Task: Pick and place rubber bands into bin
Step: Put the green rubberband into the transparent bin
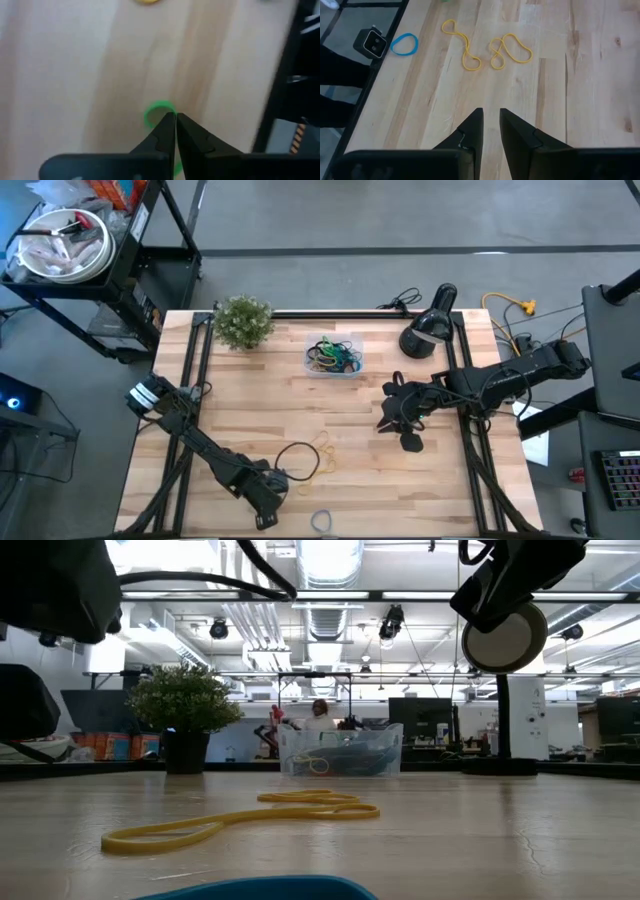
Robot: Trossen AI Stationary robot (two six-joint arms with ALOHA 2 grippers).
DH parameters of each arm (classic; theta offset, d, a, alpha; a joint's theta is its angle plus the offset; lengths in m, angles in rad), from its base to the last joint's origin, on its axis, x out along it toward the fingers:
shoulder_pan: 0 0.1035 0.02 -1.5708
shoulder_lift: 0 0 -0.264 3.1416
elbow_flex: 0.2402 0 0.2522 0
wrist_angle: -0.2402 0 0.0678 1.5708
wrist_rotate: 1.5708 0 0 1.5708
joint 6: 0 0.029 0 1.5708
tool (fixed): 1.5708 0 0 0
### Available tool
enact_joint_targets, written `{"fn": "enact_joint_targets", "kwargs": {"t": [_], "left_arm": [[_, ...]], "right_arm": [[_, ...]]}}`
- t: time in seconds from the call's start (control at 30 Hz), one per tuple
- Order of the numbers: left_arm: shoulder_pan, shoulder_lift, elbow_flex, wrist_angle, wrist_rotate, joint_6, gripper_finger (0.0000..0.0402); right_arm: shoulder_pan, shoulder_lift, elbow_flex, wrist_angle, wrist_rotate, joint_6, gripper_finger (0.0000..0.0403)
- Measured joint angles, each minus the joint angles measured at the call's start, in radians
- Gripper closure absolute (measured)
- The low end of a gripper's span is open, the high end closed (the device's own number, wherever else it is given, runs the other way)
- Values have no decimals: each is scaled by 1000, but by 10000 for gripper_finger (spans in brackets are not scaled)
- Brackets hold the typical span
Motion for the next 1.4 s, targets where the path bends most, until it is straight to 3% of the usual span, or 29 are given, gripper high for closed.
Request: {"fn": "enact_joint_targets", "kwargs": {"t": [0.27, 0.8, 1.4], "left_arm": [[0, 2, -8, 84, -1, 22, 394], [0, 35, 0, 107, 3, 32, 313], [0, 37, -7, 121, 10, 102, 310]], "right_arm": [[0, 0, 0, 0, 1, 3, 344], [0, 0, -1, 0, 3, -1, 344], [0, 0, -1, -1, 30, -12, 344]]}}
